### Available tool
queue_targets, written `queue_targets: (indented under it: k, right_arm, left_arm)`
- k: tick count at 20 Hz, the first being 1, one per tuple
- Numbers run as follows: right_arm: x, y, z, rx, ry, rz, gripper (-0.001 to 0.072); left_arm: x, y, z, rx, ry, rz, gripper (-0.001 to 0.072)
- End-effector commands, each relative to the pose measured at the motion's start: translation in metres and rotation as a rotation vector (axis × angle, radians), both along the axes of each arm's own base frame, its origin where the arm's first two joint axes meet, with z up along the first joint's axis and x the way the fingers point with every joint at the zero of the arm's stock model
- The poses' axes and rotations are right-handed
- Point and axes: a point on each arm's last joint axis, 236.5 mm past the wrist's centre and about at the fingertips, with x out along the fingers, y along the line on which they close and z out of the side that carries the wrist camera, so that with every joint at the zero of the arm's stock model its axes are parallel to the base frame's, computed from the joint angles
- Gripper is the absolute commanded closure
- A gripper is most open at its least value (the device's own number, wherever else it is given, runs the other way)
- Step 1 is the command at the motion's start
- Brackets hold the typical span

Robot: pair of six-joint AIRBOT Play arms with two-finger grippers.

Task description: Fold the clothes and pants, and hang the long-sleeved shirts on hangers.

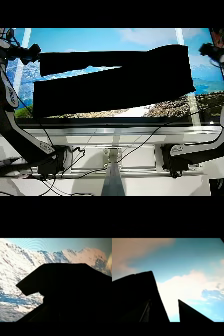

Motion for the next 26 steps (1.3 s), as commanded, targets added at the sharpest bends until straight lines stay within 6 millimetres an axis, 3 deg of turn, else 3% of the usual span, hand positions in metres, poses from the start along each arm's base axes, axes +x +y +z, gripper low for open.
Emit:
queue_targets:
  k: [1, 2, 3, 6, 9, 15, 19, 21, 22, 24, 26]
  right_arm:
    - [-0.067, -0.028, -0.025, 0.215, 0.226, -0.08, 0.0344]
    - [-0.087, -0.031, -0.036, 0.269, 0.288, -0.095, 0.0344]
    - [-0.105, -0.033, -0.046, 0.316, 0.345, -0.104, 0.0344]
    - [-0.147, -0.029, -0.065, 0.416, 0.479, -0.089, 0.0342]
    - [-0.173, -0.015, -0.078, 0.472, 0.588, -0.019, 0.0342]
    - [-0.179, -0.006, -0.099, 0.493, 0.613, -0.005, 0.0343]
    - [-0.187, 0.002, -0.114, 0.52, 0.634, -0.011, 0.0343]
    - [-0.189, 0.007, -0.12, 0.541, 0.637, -0.012, 0.0344]
    - [-0.189, 0.01, -0.123, 0.553, 0.637, -0.013, 0.0343]
    - [-0.193, 0.013, -0.127, 0.563, 0.647, -0.012, 0.0343]
    - [-0.196, 0.013, -0.131, 0.558, 0.657, -0.015, 0.0343]
  left_arm:
    - [-0.006, -0.004, -0.003, -0.012, 0.027, -0.016, 0.0488]
    - [-0.006, -0.005, -0.003, -0.016, 0.027, -0.016, 0.0239]
    - [-0.005, -0.005, -0.001, -0.027, 0.021, -0.011, 0.0174]
    - [-0.001, -0.002, 0.009, -0.062, -0.012, 0.012, 0.0174]
    - [-0.014, 0.015, 0.004, -0.033, 0.018, -0.007, 0.0174]
    - [-0.083, 0.053, -0.029, -0.085, 0.257, -0.011, 0.0174]
    - [-0.104, 0.036, -0.062, -0.145, 0.349, -0.084, 0.0174]
    - [-0.104, 0.018, -0.073, -0.167, 0.359, -0.134, 0.0179]
    - [-0.103, 0.011, -0.077, -0.168, 0.367, -0.149, 0.022]
    - [-0.099, 0.002, -0.083, -0.165, 0.365, -0.171, 0.0331]
    - [-0.089, -0.011, -0.078, -0.199, 0.325, -0.184, 0.0493]
